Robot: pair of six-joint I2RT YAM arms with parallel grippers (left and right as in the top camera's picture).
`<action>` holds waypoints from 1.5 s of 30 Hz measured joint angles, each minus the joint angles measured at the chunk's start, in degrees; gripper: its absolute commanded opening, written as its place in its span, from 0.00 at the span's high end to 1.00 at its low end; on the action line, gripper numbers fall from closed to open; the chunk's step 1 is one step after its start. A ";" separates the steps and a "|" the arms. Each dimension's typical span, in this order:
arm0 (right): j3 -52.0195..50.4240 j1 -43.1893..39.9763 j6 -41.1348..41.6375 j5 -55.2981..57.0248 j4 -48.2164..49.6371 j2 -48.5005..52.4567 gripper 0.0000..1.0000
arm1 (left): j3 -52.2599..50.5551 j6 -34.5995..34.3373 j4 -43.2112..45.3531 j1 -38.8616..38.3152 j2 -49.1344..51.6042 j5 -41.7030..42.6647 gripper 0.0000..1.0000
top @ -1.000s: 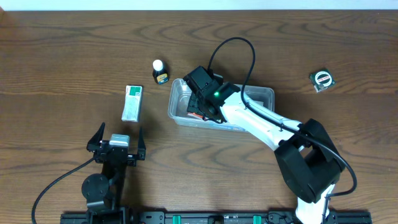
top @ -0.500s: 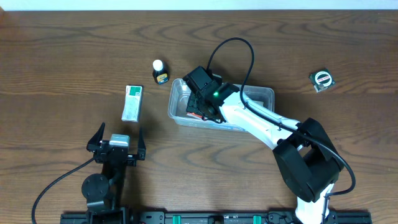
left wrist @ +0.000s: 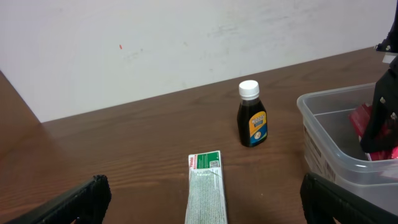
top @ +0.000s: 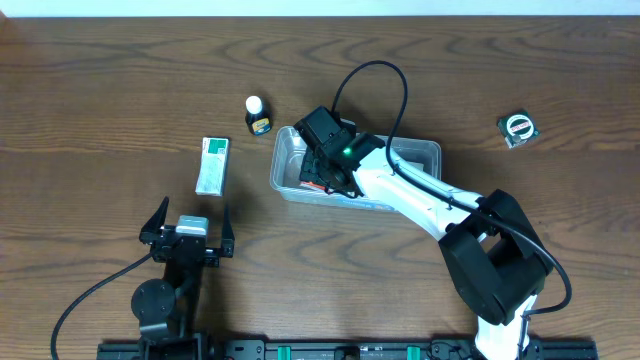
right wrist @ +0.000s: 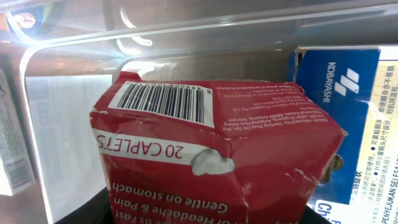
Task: Pack container
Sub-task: 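Lower the red box into the container's left side and release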
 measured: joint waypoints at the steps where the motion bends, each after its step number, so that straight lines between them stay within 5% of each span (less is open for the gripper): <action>1: 0.00 0.00 -0.09 -0.17 0.00 0.00 0.52 | 0.00 0.00 0.00 0.00 0.00 0.00 0.02; 27: 0.00 0.00 -0.57 -0.81 -0.04 0.00 0.30 | 0.00 0.00 0.00 0.00 0.00 0.00 0.02; 45: 1.79 0.00 -5.81 -1.05 -2.75 0.00 0.35 | 0.00 0.00 0.00 0.00 0.00 0.00 0.02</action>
